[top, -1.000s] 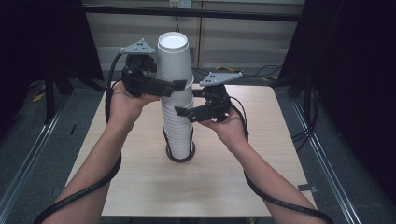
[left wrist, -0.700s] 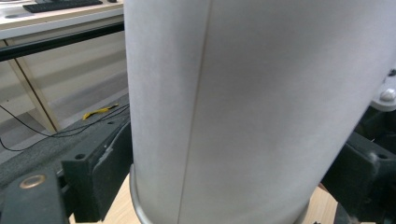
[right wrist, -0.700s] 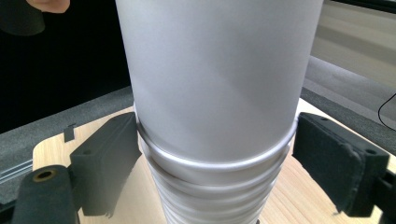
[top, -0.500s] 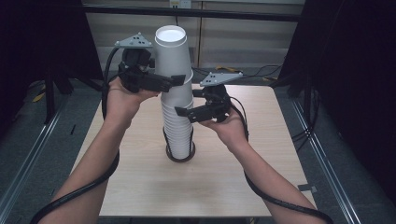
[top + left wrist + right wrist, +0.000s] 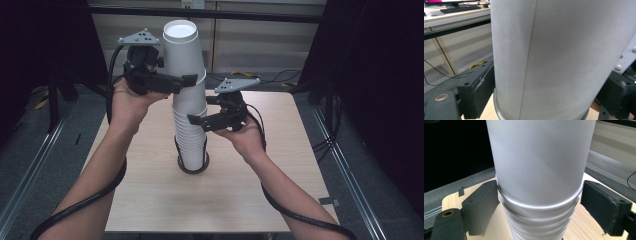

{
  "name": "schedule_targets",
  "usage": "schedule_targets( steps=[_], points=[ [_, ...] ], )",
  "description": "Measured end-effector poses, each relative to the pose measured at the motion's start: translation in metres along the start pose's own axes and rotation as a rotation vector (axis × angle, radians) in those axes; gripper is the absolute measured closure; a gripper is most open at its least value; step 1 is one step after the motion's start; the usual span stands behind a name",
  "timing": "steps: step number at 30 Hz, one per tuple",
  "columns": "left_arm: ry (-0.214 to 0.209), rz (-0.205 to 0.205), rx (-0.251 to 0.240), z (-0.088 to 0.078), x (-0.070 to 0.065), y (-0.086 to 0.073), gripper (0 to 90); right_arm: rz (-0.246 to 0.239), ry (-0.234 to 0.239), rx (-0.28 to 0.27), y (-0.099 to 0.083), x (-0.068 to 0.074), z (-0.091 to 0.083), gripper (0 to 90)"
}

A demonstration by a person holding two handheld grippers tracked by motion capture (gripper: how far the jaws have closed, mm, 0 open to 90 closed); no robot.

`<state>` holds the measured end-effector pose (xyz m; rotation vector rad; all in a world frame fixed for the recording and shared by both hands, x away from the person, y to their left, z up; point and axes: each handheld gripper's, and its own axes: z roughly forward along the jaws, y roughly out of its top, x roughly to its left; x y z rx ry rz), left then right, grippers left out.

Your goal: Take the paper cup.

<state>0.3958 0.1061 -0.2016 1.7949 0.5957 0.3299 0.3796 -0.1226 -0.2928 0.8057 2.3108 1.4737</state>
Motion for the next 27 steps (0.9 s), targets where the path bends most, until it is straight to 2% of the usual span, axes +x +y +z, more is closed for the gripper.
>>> schedule_targets(
  steps=[9,13,25,27],
  points=[
    [0.0,0.019,-0.004,-0.003,-0.002,0.005,11.3,-0.002,0.0,0.004,0.0,0.0,0.0,14.6],
    [-0.004,0.009,-0.015,-0.006,-0.001,0.006,11.3,-0.004,0.0,0.01,0.0,0.0,0.0,14.7],
    [0.002,0.017,-0.02,-0.012,-0.002,0.011,11.6,-0.01,-0.001,0.013,-0.002,0.0,0.0,15.0],
    [0.003,0.014,-0.022,-0.014,-0.001,0.01,11.7,-0.006,0.008,0.019,-0.004,-0.001,0.0,17.3]
  ],
)
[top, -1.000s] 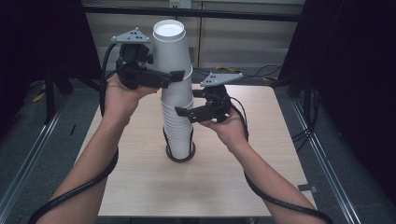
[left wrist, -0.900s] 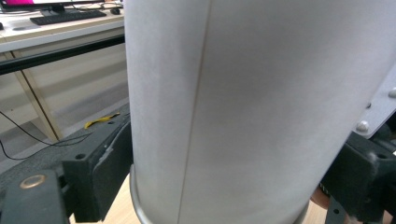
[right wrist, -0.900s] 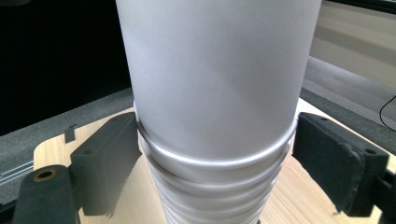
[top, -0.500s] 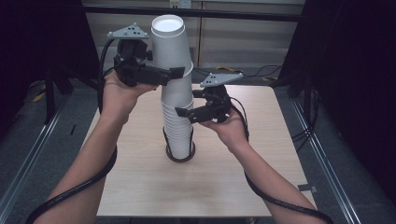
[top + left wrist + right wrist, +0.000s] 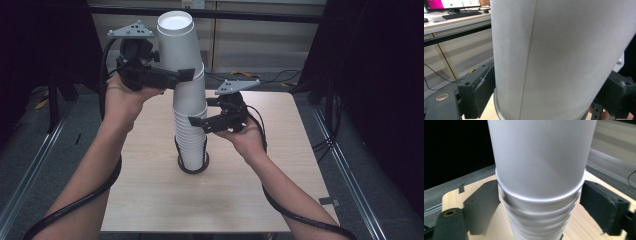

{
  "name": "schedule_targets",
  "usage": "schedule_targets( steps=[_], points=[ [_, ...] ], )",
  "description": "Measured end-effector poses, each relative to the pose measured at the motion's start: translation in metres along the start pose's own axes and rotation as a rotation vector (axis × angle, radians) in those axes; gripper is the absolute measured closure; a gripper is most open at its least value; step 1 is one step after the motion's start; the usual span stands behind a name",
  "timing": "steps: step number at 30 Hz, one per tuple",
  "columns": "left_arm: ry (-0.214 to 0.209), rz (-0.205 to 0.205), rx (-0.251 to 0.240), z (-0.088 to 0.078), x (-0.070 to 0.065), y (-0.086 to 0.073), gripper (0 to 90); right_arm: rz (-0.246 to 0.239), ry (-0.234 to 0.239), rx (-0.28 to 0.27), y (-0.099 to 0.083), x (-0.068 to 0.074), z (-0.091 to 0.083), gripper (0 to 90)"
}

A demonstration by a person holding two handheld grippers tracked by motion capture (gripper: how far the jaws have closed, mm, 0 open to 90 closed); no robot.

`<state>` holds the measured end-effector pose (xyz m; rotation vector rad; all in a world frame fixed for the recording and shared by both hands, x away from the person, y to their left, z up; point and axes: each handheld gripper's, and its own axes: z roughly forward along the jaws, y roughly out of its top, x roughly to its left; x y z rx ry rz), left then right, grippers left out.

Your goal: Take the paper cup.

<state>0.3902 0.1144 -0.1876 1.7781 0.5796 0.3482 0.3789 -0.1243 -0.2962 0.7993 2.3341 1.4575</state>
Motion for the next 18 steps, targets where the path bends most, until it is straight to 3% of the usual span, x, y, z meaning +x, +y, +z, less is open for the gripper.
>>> schedule_targets(
  steps=[3,18],
  points=[
    [-0.002,-0.003,0.0,-0.001,0.001,-0.002,11.7,-0.035,-0.027,0.003,-0.002,0.002,0.0,21.4],
    [0.002,-0.012,0.002,-0.021,0.007,-0.008,11.6,-0.009,-0.006,0.009,-0.007,-0.002,-0.001,20.6]
  ],
)
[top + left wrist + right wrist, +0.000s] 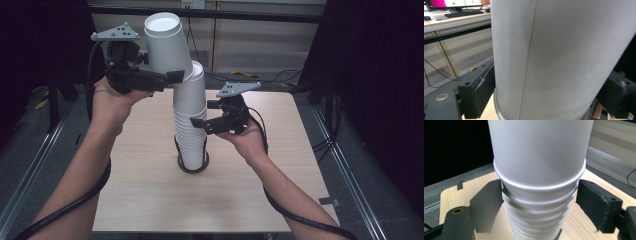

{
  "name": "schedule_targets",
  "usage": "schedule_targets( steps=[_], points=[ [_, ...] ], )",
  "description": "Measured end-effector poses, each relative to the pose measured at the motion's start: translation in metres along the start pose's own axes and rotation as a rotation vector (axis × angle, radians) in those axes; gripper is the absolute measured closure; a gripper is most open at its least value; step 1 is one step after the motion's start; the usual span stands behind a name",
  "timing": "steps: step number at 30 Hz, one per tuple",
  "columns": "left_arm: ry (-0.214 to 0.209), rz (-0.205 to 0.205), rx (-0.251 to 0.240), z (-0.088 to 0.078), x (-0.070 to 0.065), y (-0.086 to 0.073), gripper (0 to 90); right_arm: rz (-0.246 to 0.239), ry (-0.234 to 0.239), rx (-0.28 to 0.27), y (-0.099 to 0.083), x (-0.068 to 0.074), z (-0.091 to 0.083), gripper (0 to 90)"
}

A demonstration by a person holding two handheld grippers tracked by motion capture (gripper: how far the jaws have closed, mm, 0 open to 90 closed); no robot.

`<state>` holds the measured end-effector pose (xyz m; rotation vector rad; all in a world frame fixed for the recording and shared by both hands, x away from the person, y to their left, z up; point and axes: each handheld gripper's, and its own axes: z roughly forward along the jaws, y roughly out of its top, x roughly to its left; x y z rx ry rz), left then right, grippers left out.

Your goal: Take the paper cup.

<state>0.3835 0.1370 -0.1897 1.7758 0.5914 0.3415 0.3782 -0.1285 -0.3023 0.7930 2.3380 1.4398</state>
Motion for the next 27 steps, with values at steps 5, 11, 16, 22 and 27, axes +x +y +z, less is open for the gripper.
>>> schedule_targets(
  steps=[5,11,16,22,27],
  points=[
    [-0.003,-0.014,-0.005,-0.007,0.004,-0.004,11.6,0.001,0.001,0.004,-0.002,-0.001,0.0,19.1],
    [0.007,-0.023,-0.02,-0.018,0.008,-0.007,11.5,0.0,-0.002,0.004,-0.003,-0.002,0.0,18.4],
    [0.016,-0.028,-0.027,-0.026,0.011,-0.012,11.5,-0.003,-0.003,0.002,-0.005,-0.003,-0.001,17.5],
    [0.023,-0.034,-0.026,-0.032,0.014,-0.019,11.5,-0.004,-0.01,0.007,-0.008,-0.004,-0.002,15.8],
    [0.025,-0.044,-0.012,-0.033,0.018,-0.029,11.5,0.006,-0.011,0.009,-0.014,-0.007,-0.005,14.6]
  ],
)
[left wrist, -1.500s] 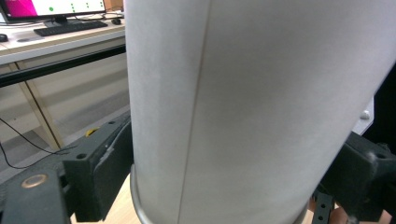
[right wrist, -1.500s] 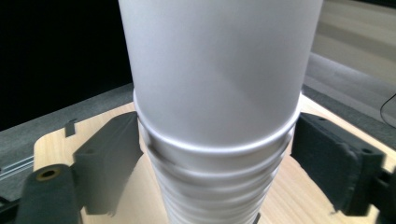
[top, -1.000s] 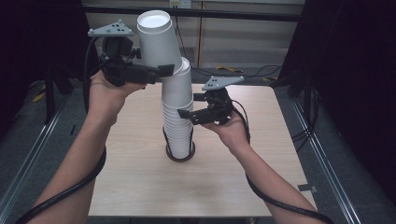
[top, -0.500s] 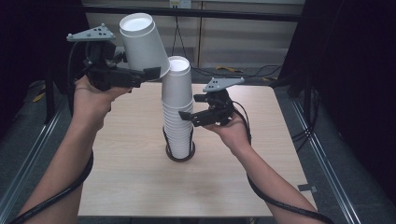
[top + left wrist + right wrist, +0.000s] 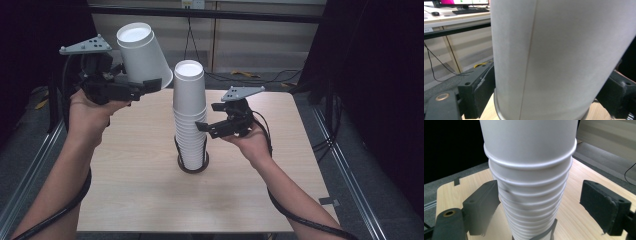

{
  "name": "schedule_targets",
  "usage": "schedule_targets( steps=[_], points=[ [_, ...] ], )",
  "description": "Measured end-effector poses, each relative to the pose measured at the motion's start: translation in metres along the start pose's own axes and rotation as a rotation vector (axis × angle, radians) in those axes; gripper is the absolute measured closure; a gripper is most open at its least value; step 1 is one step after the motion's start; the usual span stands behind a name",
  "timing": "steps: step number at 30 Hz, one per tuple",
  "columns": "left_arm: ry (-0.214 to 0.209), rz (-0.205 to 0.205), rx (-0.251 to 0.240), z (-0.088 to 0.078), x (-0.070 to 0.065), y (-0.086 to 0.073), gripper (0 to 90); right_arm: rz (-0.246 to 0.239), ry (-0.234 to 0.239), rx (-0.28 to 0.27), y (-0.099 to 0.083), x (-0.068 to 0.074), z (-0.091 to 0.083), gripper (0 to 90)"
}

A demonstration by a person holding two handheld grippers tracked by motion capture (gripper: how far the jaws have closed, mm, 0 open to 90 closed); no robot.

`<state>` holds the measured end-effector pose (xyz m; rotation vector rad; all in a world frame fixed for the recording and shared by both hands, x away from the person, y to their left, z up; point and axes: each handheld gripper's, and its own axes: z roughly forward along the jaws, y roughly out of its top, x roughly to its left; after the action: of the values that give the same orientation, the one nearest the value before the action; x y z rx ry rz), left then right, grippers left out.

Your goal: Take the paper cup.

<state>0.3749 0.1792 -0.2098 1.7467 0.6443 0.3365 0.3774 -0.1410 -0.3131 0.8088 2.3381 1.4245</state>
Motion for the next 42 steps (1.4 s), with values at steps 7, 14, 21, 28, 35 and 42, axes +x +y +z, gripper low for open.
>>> schedule_targets(
  steps=[7,14,21,28,35,42],
  points=[
    [0.015,-0.014,0.023,0.0,0.007,-0.019,11.5,0.0,0.007,0.018,-0.006,0.0,-0.001,15.0],
    [0.026,-0.032,0.038,-0.004,0.013,-0.034,11.4,-0.003,0.016,0.024,-0.01,0.001,0.0,14.4],
    [0.029,-0.047,0.058,-0.006,0.02,-0.047,11.4,-0.01,0.021,0.038,-0.014,0.002,0.002,14.3],
    [0.037,-0.053,0.075,-0.009,0.025,-0.061,11.4,-0.014,0.025,0.047,-0.017,0.003,0.004,14.2],
    [0.044,-0.049,0.097,-0.01,0.025,-0.07,11.4,-0.038,0.024,0.057,-0.02,0.005,0.002,13.8],
    [0.04,-0.028,0.141,-0.008,0.022,-0.082,11.4,-0.036,0.023,0.06,-0.026,0.003,-0.002,13.7]
  ],
)
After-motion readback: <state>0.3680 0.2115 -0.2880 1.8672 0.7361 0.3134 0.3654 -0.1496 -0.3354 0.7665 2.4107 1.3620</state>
